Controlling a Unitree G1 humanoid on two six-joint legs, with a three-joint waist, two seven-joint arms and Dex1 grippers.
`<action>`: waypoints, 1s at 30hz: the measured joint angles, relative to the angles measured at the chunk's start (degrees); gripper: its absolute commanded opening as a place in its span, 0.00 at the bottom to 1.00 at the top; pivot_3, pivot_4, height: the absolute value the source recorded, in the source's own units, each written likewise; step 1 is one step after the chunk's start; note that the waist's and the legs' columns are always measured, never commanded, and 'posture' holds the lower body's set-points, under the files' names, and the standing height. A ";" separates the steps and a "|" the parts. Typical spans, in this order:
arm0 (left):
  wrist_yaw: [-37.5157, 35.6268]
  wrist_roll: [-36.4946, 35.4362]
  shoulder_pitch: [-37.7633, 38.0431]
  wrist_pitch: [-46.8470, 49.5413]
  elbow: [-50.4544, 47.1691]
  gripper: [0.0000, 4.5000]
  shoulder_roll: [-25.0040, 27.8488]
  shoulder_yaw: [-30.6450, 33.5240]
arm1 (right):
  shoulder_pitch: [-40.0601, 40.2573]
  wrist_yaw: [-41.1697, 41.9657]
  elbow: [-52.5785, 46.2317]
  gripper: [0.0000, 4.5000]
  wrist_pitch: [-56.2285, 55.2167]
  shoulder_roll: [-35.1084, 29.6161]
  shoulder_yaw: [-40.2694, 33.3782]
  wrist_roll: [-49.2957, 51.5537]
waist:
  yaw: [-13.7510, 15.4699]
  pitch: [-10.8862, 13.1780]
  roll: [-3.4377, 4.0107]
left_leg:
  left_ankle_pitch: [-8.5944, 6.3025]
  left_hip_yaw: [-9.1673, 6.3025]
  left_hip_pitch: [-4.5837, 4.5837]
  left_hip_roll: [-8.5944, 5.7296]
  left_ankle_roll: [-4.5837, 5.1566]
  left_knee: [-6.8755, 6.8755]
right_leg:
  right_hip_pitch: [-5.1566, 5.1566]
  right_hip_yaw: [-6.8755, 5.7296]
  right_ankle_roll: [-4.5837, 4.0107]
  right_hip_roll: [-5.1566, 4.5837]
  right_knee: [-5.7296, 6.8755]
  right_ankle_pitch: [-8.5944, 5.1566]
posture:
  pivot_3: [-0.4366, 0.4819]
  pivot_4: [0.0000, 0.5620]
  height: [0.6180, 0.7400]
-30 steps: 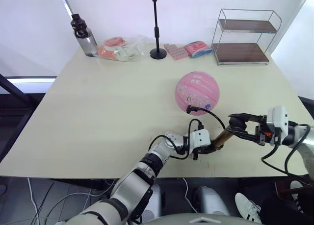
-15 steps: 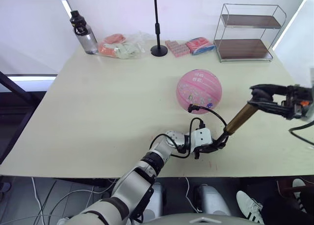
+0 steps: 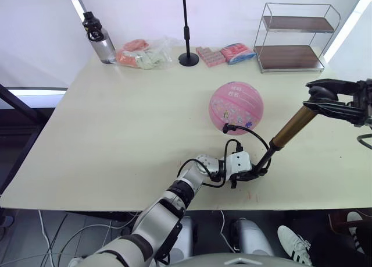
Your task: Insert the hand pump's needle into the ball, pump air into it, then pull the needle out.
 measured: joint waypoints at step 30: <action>0.59 0.25 0.46 0.42 0.23 0.23 0.43 -0.16 | 17.49 -0.26 4.30 0.37 -30.91 16.19 14.89 -22.32 | -0.09 -0.72 -0.54 | 0.00 -0.01 0.38 0.11 0.00 -0.01 | 0.29 0.03 -0.02 0.30 0.03 -0.01 | 0.48 0.27 1.00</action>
